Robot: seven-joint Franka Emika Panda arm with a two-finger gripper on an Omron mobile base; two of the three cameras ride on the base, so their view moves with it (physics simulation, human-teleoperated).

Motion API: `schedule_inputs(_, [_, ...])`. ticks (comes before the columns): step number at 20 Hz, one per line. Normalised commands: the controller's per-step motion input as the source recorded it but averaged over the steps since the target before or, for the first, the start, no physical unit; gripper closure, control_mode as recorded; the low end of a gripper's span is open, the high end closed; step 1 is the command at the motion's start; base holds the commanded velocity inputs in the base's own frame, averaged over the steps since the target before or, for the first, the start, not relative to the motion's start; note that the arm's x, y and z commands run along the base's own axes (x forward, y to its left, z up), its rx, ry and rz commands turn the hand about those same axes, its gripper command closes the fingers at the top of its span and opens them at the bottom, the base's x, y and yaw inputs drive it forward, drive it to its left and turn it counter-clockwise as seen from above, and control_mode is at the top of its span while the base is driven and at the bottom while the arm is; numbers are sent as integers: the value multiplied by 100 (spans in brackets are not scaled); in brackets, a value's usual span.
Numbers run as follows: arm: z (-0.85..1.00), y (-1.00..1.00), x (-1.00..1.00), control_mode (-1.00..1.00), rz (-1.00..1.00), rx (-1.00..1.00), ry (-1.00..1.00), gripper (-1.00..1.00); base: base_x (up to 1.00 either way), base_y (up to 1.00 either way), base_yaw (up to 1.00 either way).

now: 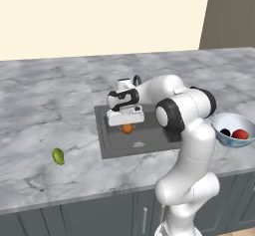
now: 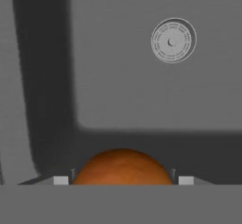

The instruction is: There is a mixed pile of frozen fruits and vegetables on the counter. Locate all the frozen vegetables and place the items in a bowl on the counter. Take all the frozen fruits and defrost them in a running sink.

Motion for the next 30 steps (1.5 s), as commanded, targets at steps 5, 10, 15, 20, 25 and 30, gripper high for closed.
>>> schedule_inputs(5, [-52, -22, 14, -100, -8, -3, -1, 100, 0, 0, 0])
schedule_inputs(10, [-45, -24, 16, -100, -4, -3, -6, 100, 0, 0, 0])
schedule_inputs(15, [-62, -16, 2, -100, -3, -1, -10, 100, 0, 0, 0])
schedule_inputs(20, [-31, -5, 2, -100, 0, 0, -10, 100, 0, 0, 0])
schedule_inputs(25, [-31, 0, 2, -100, 0, 2, -6, 100, 0, 0, 0])
schedule_inputs(30, [-28, 0, 3, -100, 0, 2, -3, -100, 0, 0, 0])
